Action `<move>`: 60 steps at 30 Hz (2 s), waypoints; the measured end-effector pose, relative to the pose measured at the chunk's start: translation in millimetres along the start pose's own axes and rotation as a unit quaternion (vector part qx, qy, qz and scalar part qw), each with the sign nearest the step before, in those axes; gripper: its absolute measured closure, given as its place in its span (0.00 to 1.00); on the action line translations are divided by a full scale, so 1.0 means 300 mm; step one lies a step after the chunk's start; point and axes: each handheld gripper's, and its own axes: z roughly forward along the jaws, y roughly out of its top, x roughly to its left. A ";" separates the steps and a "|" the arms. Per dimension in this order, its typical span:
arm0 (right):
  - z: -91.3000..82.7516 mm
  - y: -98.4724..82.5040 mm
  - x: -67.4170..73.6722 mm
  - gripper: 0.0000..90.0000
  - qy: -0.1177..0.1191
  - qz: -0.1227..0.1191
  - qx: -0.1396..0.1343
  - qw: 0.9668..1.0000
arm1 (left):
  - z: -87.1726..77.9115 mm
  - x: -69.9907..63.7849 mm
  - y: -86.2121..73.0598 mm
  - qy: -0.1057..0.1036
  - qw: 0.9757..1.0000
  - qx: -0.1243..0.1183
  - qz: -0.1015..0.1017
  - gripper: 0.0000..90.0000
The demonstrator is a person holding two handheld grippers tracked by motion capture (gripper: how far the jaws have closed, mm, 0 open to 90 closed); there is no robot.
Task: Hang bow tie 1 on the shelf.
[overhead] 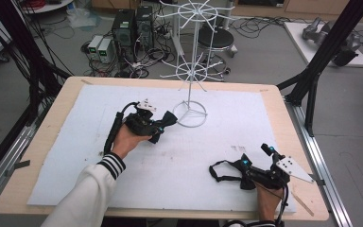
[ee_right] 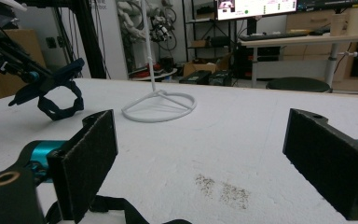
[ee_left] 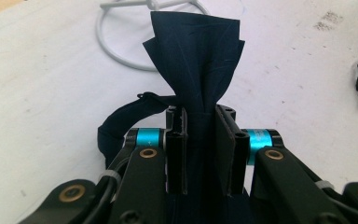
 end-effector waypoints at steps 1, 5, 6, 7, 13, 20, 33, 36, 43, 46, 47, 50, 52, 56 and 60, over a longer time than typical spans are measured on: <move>0.000 0.000 0.000 0.10 -0.001 -0.001 0.000 1.000 | -0.002 0.001 -0.001 0.001 1.000 -0.002 0.000 0.84; 0.000 0.000 0.000 0.10 -0.001 -0.001 0.000 1.000 | -0.015 0.009 -0.002 -0.005 1.000 -0.013 -0.002 0.84; 0.000 0.000 0.000 0.10 -0.001 -0.001 0.000 1.000 | -0.019 0.011 -0.003 -0.006 1.000 -0.016 -0.001 0.84; 0.000 0.000 0.000 0.10 -0.001 0.001 0.000 1.000 | -0.022 0.014 -0.003 -0.009 1.000 -0.020 -0.003 0.84; 0.001 0.000 0.000 0.10 -0.001 0.000 -0.001 1.000 | -0.053 0.030 -0.001 -0.017 0.999 -0.033 -0.007 0.84; 0.001 0.000 -0.001 0.10 0.000 -0.002 -0.001 1.000 | -0.100 0.063 0.007 -0.018 0.998 -0.063 -0.021 0.84; 0.001 0.000 0.001 0.10 -0.001 -0.003 0.001 1.000 | -0.161 0.100 0.016 -0.033 0.993 -0.106 -0.029 0.84; 0.001 0.000 0.000 0.10 -0.001 -0.005 -0.001 1.000 | -0.177 0.108 0.029 -0.029 0.993 -0.115 -0.028 0.84; 0.001 0.000 0.000 0.10 -0.001 -0.003 0.000 1.000 | -0.210 0.132 0.055 -0.024 0.990 -0.137 -0.038 0.84; 0.002 0.000 -0.001 0.10 0.000 -0.003 -0.001 1.000 | -0.223 0.145 0.065 -0.023 0.989 -0.138 -0.035 0.84; 0.002 0.000 -0.001 0.10 0.000 -0.003 -0.001 1.000 | -0.227 0.148 0.069 -0.027 0.989 -0.140 -0.033 0.84; 0.000 0.000 0.002 0.10 0.000 -0.002 0.001 1.000 | -0.237 0.161 0.079 -0.028 0.988 -0.146 -0.033 0.84; 0.001 0.000 -0.001 0.10 -0.001 -0.005 -0.001 1.000 | -0.244 0.170 0.087 -0.028 0.987 -0.155 -0.035 0.84; 0.000 0.000 0.000 0.10 -0.001 -0.002 -0.001 1.000 | -0.265 0.185 0.113 -0.031 0.984 -0.172 -0.032 0.84; 0.001 0.000 -0.001 0.10 0.000 -0.004 -0.002 1.000 | -0.280 0.188 0.139 -0.030 0.983 -0.177 -0.030 0.84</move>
